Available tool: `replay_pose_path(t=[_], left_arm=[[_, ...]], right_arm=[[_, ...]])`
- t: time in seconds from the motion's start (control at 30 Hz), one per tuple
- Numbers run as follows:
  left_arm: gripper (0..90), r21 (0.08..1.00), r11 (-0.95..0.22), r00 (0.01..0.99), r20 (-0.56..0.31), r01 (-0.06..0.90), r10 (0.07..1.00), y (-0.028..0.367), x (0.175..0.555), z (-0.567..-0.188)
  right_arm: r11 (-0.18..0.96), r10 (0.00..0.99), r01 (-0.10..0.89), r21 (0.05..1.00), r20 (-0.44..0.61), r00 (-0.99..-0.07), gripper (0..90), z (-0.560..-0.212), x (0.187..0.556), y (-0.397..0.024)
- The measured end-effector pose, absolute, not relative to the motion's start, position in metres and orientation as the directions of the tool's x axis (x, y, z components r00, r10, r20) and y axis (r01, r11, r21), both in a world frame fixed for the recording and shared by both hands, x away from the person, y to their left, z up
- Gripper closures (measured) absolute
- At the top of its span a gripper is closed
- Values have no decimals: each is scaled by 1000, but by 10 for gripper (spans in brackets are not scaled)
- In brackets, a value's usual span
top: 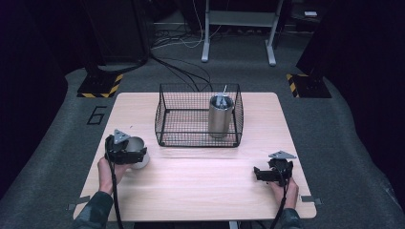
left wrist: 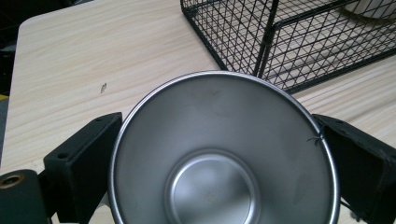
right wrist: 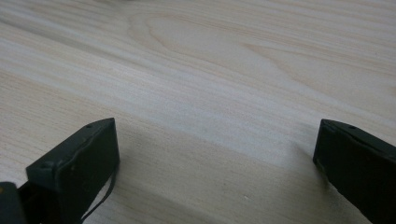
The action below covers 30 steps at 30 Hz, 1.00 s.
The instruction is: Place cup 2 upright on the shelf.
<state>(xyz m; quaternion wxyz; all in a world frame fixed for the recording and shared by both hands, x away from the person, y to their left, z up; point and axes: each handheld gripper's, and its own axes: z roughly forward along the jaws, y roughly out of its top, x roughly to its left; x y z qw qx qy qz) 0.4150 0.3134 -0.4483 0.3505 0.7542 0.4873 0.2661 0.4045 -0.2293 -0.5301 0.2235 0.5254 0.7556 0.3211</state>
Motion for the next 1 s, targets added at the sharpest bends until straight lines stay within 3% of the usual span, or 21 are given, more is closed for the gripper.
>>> replay_pose_path(t=[1.0], left_arm=[[63,821,-381,525,119,425,843,287,385,-365]], right_arm=[[237,938,651,722,4,-346,0,-530,405,-228]])
